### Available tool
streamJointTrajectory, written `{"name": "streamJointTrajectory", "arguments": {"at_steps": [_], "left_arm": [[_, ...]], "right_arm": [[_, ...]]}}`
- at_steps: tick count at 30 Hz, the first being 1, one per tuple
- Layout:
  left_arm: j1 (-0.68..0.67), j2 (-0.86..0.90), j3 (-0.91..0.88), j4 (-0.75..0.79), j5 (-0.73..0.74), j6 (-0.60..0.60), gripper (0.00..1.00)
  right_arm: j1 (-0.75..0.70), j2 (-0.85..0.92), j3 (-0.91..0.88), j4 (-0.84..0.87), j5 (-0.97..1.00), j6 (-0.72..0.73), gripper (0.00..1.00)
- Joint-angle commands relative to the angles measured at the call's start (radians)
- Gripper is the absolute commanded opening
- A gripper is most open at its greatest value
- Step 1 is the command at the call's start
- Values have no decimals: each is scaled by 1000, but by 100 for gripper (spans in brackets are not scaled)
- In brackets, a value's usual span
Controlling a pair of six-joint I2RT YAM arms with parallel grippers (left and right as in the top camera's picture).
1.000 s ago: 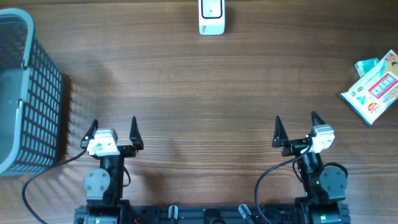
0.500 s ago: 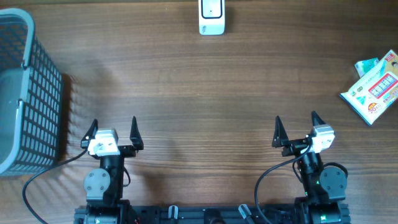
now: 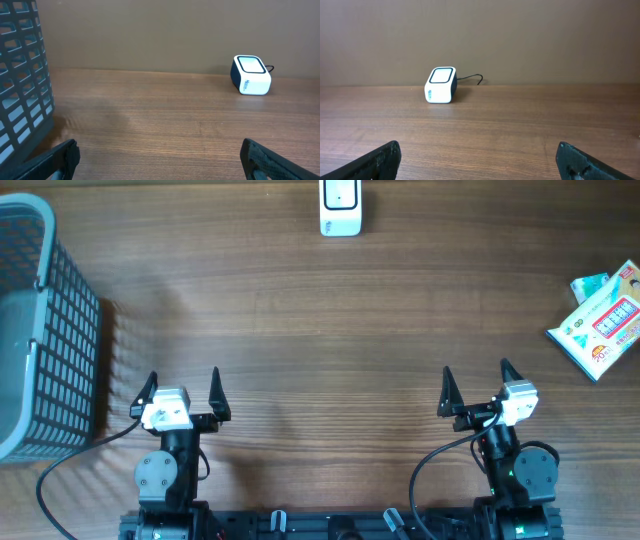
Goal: Scan the item barcode
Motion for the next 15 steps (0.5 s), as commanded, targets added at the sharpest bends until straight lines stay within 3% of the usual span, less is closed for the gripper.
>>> {"name": "streamJointTrajectory", "arguments": {"at_steps": [1,15], "left_arm": [[-5,-9,-3,0,-10,22,100],[-5,-9,-3,0,-10,22,100]], "right_arm": [[4,-7,-1,2,7,-14,100],[4,-7,-1,2,7,-14,100]]}}
